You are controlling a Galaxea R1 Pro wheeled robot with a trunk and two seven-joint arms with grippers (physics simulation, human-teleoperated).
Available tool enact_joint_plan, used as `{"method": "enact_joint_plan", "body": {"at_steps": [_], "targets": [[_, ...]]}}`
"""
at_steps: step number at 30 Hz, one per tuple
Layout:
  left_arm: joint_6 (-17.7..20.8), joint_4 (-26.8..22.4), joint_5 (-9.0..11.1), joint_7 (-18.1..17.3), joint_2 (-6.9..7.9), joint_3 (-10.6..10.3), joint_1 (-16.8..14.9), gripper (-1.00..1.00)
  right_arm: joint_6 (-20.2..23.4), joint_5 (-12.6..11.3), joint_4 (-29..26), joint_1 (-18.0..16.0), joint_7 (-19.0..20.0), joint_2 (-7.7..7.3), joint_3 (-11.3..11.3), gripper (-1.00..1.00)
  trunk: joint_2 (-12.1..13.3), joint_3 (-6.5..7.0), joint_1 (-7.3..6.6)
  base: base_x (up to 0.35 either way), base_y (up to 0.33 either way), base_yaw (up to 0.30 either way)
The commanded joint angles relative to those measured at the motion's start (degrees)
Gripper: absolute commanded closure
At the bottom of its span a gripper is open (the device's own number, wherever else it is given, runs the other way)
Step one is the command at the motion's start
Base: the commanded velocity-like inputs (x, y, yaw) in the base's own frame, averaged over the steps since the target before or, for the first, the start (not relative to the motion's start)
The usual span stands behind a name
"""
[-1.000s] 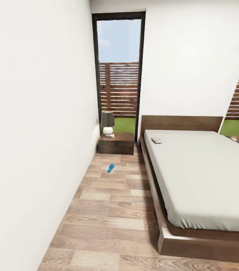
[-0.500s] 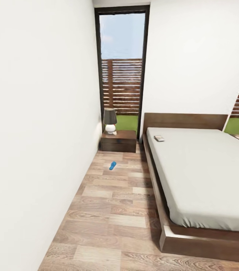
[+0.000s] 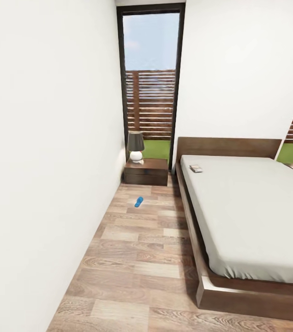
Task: In the bedroom, move the book from the bed onto either nightstand, and place the two sandals side by side next to the bed.
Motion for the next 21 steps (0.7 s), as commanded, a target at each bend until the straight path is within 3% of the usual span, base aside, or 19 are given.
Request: {"method": "enact_joint_plan", "body": {"at_steps": [1,21], "targets": [[-0.17,0.03,0.02,0.02,-0.01,0.01,-0.03,-1.00,-0.19,-0.06,0.04,-0.03,0.01,0.01,-0.08,-1.00,-0.03,-0.06,0.01,0.190,0.000,0.001],[-0.17,0.03,0.02,0.02,-0.01,0.01,-0.03,-1.00,-0.19,0.03,0.04,-0.03,0.01,0.04,-0.08,-1.00,-0.03,-0.06,0.01,0.302,0.000,0.000]]}}
